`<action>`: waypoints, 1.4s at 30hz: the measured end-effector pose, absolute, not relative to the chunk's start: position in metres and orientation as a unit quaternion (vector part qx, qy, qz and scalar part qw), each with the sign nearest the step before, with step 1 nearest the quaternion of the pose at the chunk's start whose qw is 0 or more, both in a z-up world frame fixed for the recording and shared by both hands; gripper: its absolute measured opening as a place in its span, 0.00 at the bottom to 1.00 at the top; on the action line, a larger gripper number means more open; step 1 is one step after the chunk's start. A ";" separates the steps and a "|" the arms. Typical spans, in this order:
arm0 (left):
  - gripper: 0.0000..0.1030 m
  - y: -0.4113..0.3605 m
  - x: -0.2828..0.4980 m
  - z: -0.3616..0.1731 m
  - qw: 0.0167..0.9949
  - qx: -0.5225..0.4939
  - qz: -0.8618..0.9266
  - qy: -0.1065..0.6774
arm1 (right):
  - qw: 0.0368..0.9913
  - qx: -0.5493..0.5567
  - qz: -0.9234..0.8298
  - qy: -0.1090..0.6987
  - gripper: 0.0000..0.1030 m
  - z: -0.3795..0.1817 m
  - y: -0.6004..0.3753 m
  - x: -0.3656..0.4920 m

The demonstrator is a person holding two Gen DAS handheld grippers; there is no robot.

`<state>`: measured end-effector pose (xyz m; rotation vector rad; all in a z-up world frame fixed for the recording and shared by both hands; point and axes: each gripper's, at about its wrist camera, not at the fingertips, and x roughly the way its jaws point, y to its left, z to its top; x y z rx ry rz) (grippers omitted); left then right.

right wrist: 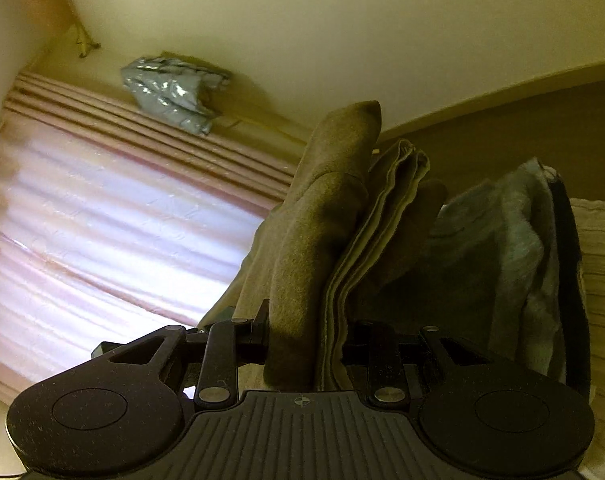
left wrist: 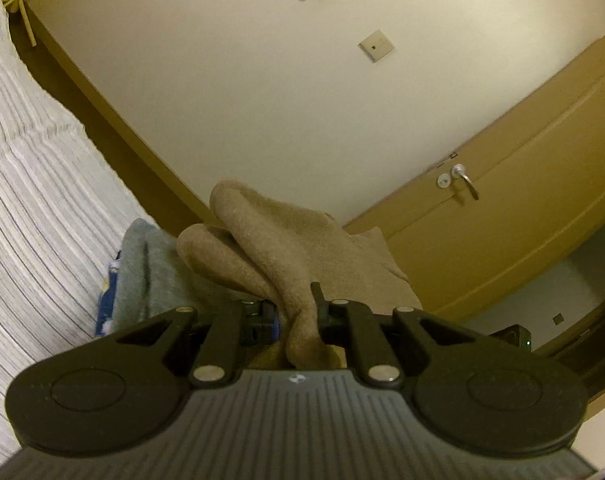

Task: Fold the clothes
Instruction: 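Carry the folded shirt with both grippers to the clothes stack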

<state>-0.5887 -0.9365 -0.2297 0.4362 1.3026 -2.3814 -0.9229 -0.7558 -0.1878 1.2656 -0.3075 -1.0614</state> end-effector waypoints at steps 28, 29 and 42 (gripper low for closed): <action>0.06 -0.889 -0.675 -0.213 0.392 0.295 -0.851 0.187 | 0.567 0.195 -0.784 0.163 0.31 -0.186 -0.757 -0.789; 0.04 -0.890 -0.676 -0.222 0.396 0.299 -0.848 0.185 | 0.565 0.191 -0.784 0.172 0.30 -0.195 -0.760 -0.787; 0.01 -0.885 -0.648 -0.223 0.399 0.264 -0.853 0.210 | 0.588 0.185 -0.769 0.172 0.28 -0.225 -0.771 -0.799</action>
